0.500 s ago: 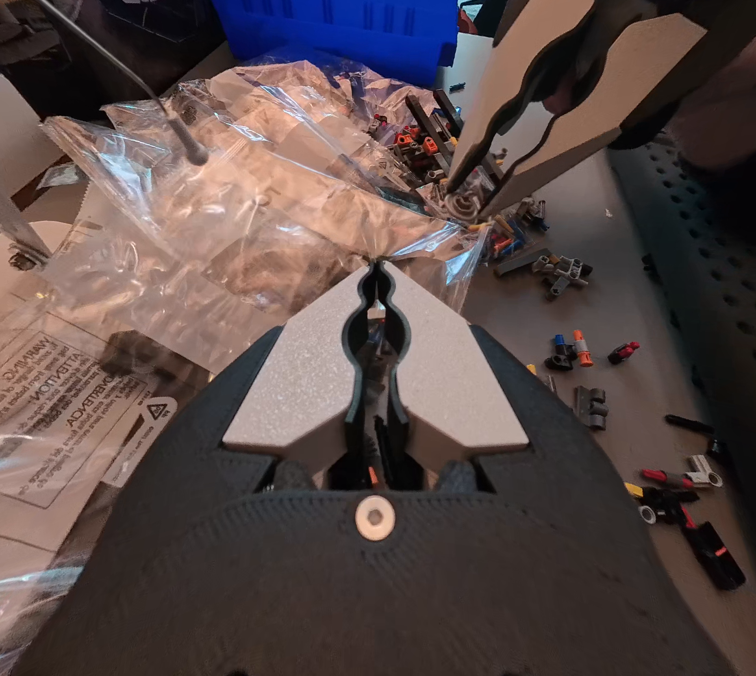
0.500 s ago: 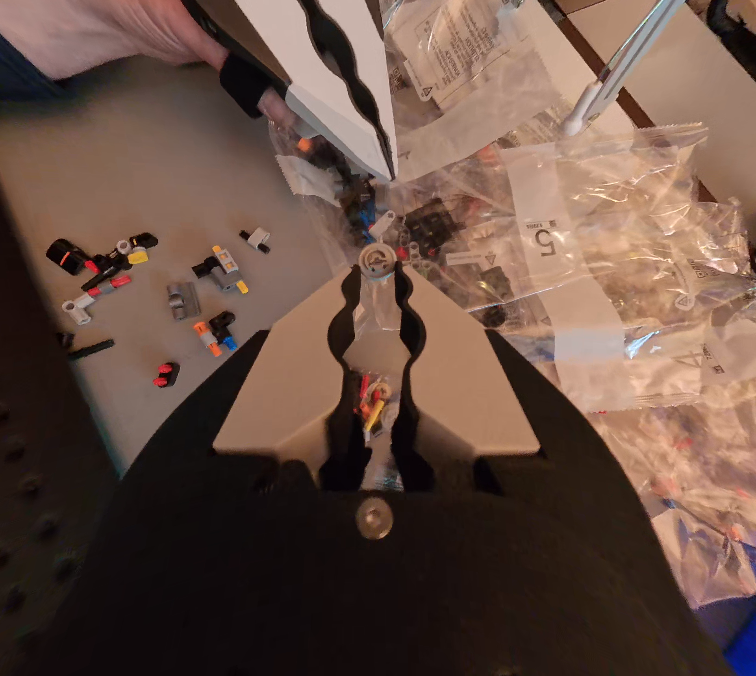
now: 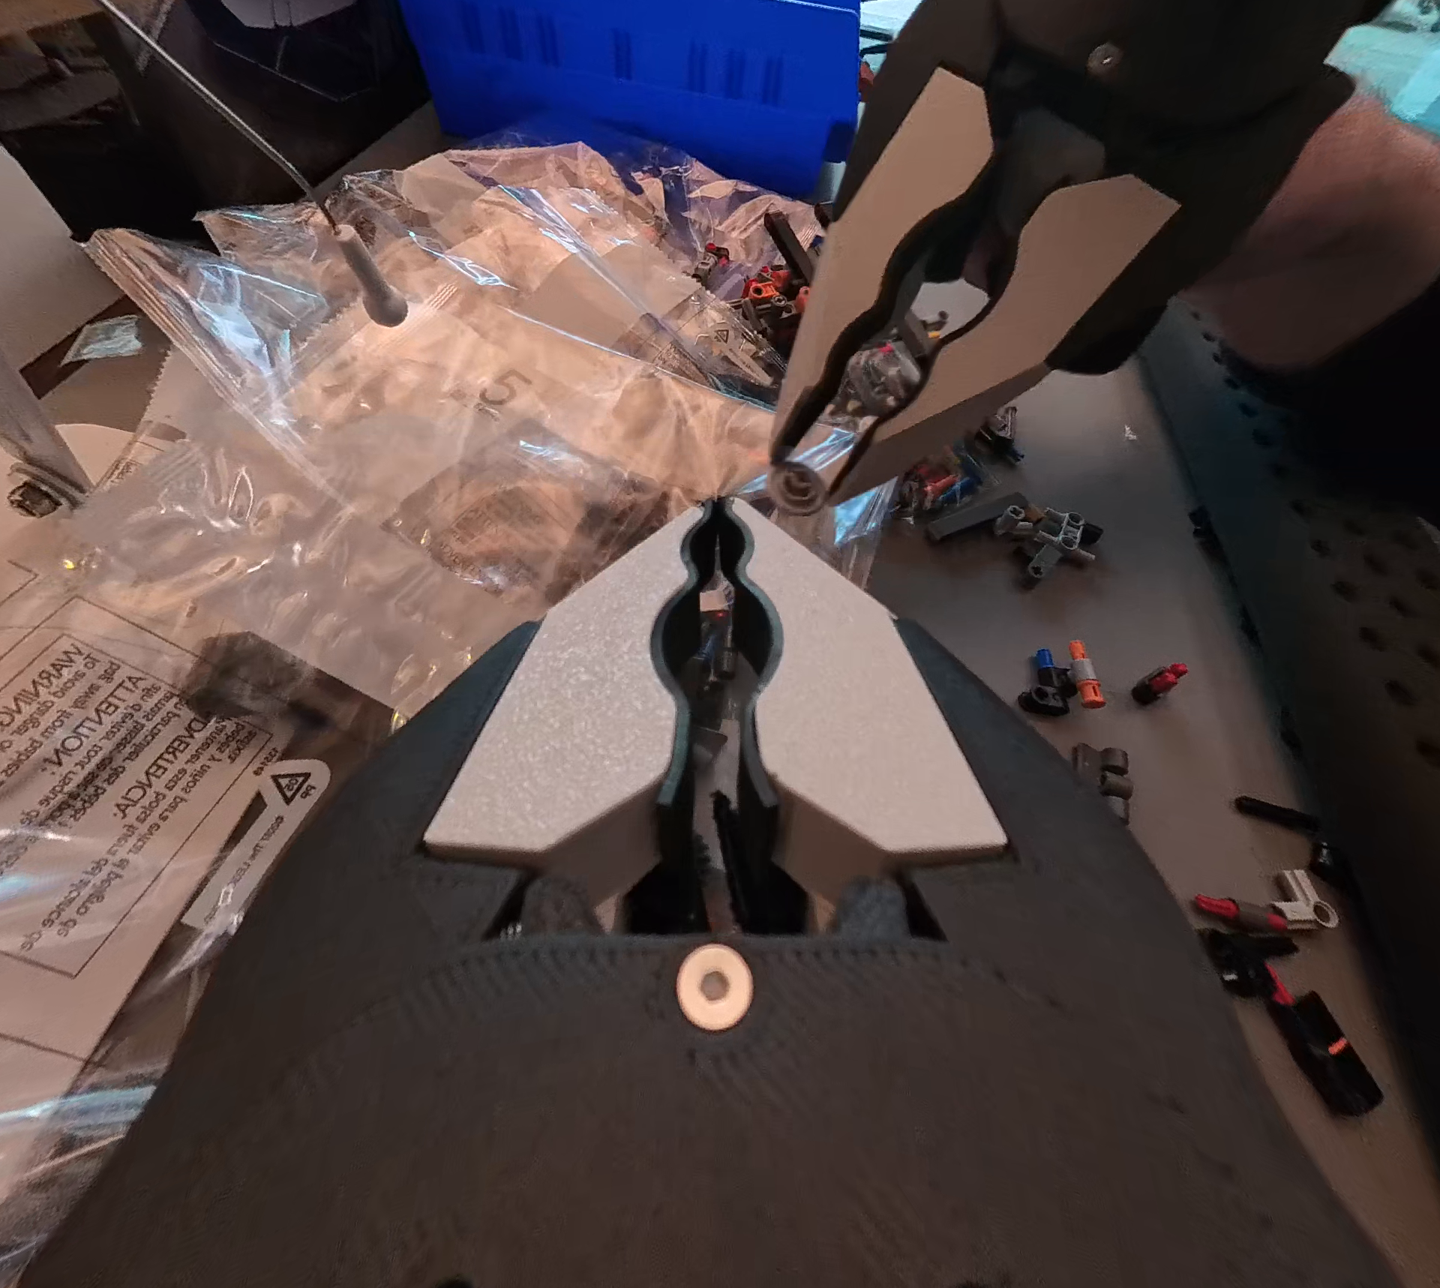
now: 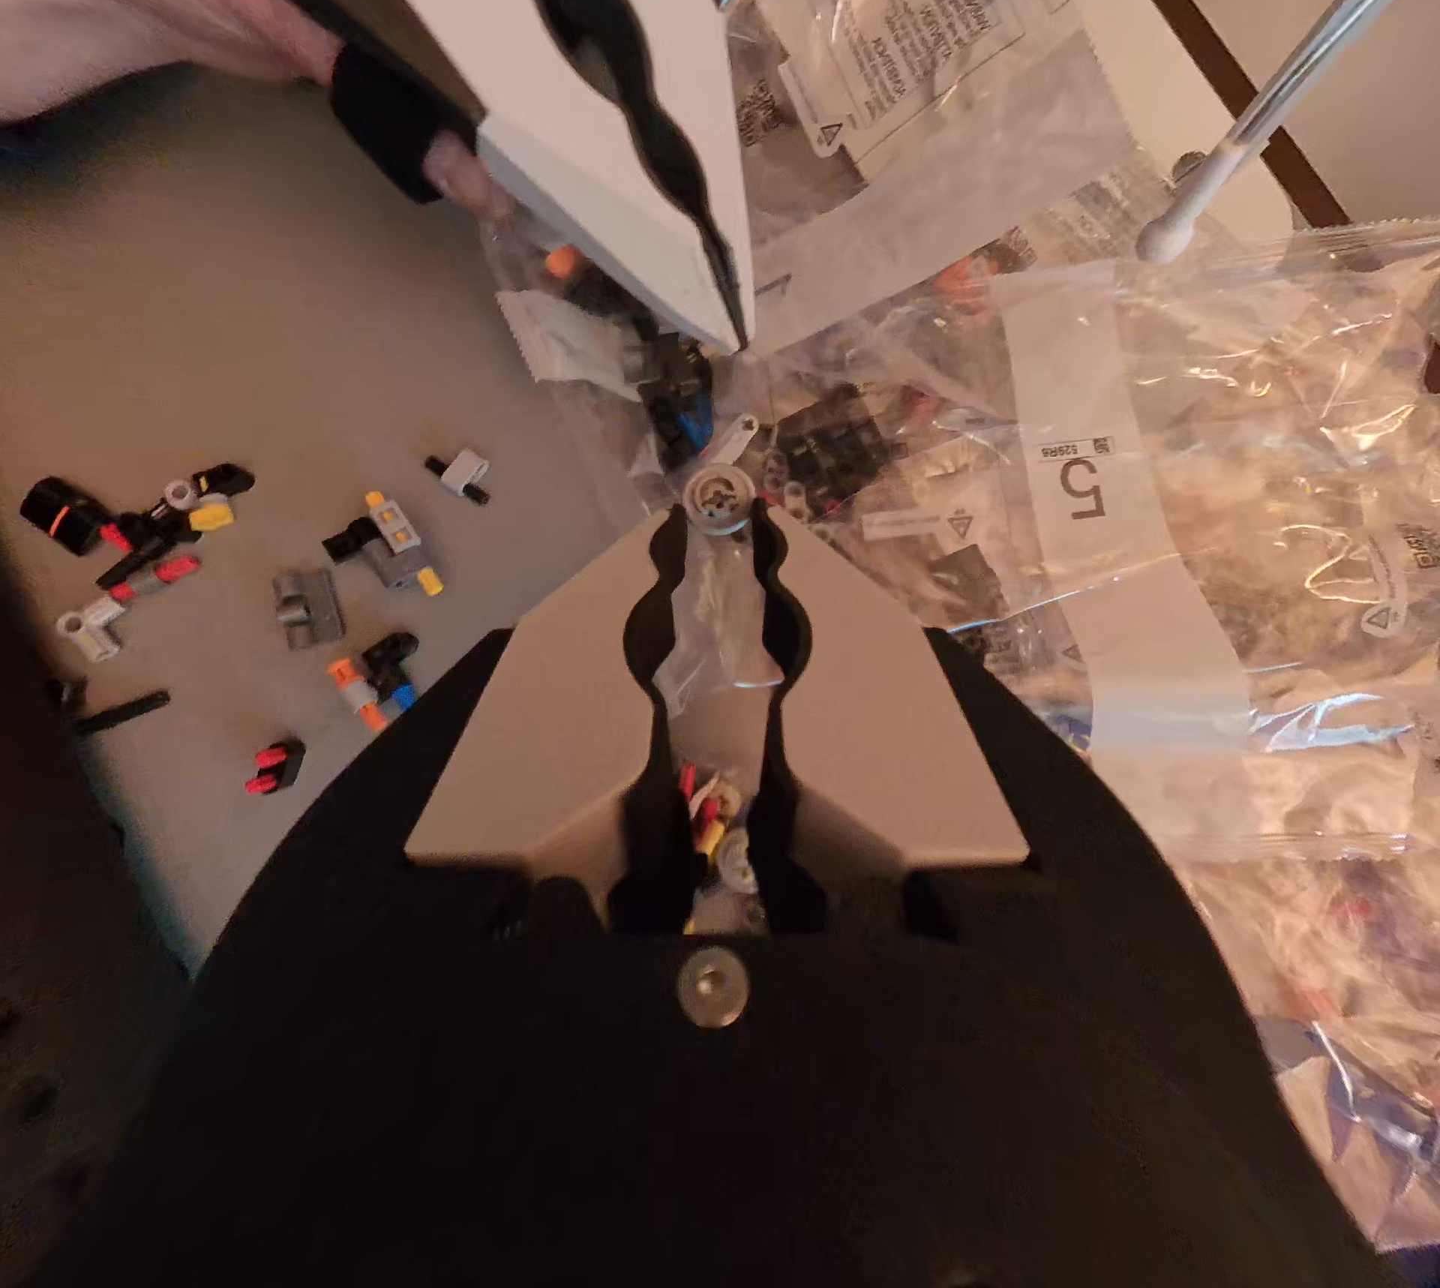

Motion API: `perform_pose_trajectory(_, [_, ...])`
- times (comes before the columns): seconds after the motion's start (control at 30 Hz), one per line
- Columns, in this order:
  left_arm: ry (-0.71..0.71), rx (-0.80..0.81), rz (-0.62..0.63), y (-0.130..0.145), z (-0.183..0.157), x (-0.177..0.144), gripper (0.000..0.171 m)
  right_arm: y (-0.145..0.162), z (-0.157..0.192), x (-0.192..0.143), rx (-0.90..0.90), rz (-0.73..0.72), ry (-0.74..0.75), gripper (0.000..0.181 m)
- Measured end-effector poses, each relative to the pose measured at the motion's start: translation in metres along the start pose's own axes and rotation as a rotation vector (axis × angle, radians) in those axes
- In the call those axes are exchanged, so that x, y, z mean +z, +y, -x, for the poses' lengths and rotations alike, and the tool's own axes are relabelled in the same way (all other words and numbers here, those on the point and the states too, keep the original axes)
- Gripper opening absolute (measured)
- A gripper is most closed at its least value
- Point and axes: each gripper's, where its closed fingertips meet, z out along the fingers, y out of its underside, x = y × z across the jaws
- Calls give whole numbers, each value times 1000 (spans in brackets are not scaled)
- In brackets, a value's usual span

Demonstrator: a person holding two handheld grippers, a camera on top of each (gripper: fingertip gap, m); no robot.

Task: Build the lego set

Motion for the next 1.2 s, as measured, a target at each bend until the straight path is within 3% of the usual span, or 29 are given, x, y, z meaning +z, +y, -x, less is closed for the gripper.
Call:
perform_pose_trajectory(0.17, [-2, 4, 12, 2, 0, 1, 0, -2, -1, 13, 39, -14, -36, 17])
perform_pose_trajectory(0.37, [-4, -5, -14, -2, 1, -2, 0, 1, -9, 2, 61, -30, -12, 24])
perform_pose_trajectory(0.47, [-8, -3, -24, -5, 2, -4, 0, -9, -3, -17, 44, -118, -44, 25])
perform_pose_trajectory(0.63, [-22, -15, -84, -15, 6, -10, 0, -25, 42, -47, -132, -241, -199, 24])
perform_pose_trajectory(0.7, [-22, -29, -120, -20, 7, -13, 0, -24, 58, -46, -198, -229, -238, 17])
perform_pose_trajectory(0.8, [-34, -34, -199, -34, 8, -23, 0, -17, 79, -32, -246, -161, -309, 22])
perform_pose_trajectory(1.03, [-33, -33, -313, -53, 7, -39, 0, 16, 89, 11, -285, 79, -320, 31])
perform_pose_trajectory(1.2, [-30, -87, -483, -73, 14, -65, 0, 17, 79, 6, -227, 54, -312, 30])
